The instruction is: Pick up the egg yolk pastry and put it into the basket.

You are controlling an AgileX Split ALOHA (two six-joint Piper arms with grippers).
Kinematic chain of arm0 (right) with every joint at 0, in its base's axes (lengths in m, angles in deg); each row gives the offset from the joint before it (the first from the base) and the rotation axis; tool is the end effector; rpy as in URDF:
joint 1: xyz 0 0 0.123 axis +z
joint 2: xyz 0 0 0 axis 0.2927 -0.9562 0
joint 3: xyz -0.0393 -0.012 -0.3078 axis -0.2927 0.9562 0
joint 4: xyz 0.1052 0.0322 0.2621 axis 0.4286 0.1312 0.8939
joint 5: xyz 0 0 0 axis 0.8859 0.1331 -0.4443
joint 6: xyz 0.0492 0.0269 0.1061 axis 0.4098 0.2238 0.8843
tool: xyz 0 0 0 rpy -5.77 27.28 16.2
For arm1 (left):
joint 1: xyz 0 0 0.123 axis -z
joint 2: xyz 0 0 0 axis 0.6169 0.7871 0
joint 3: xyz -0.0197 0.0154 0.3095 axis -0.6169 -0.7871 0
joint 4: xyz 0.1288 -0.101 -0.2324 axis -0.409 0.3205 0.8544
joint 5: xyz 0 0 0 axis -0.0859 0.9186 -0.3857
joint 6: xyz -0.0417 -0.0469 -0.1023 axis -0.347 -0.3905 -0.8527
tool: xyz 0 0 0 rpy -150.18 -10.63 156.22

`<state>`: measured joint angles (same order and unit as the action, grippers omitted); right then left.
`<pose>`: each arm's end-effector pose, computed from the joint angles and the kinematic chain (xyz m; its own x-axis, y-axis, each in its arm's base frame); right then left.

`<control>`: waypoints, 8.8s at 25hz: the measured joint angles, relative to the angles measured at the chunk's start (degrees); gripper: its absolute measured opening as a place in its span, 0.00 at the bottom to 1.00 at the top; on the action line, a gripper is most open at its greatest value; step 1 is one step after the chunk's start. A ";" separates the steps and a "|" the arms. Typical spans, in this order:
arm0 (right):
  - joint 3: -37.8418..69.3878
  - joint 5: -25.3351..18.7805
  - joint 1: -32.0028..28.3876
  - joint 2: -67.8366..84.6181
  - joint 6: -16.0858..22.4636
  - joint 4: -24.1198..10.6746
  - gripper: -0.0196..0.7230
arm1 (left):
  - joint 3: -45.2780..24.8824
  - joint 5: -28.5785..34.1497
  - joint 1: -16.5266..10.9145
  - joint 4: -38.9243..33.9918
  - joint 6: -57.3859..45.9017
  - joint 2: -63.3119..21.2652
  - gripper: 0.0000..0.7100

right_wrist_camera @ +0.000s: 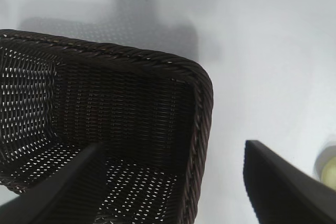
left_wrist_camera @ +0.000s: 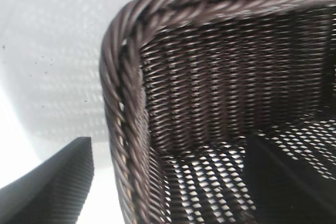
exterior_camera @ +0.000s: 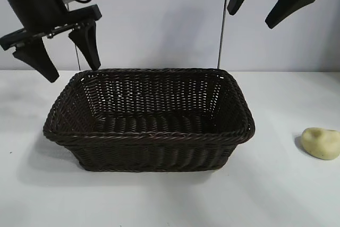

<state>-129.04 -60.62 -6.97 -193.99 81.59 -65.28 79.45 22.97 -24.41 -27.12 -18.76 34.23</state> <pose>0.4316 0.1093 0.3169 -0.9265 -0.0686 -0.3700 -0.1834 0.9409 0.2848 0.4317 -0.1458 0.2339 -0.9777 0.1484 -0.1489 0.1914 0.9214 -0.3383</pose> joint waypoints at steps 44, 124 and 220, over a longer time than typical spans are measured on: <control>0.00 -4.64 -1.80 0.00 -0.05 -9.80 0.74 | 0.00 -1.59 0.00 10.45 0.06 -5.67 0.80; 12.82 -0.64 -13.13 -0.22 -2.28 -9.01 0.19 | 0.00 -3.06 0.00 10.45 0.11 -5.67 0.80; -4.78 -4.70 0.01 -2.97 -4.07 -2.66 0.72 | 0.00 -3.06 0.00 10.45 0.11 -5.67 0.80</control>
<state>-133.83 -65.31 -6.96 -196.96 77.52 -67.94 79.45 19.91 -24.41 -16.67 -18.64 28.56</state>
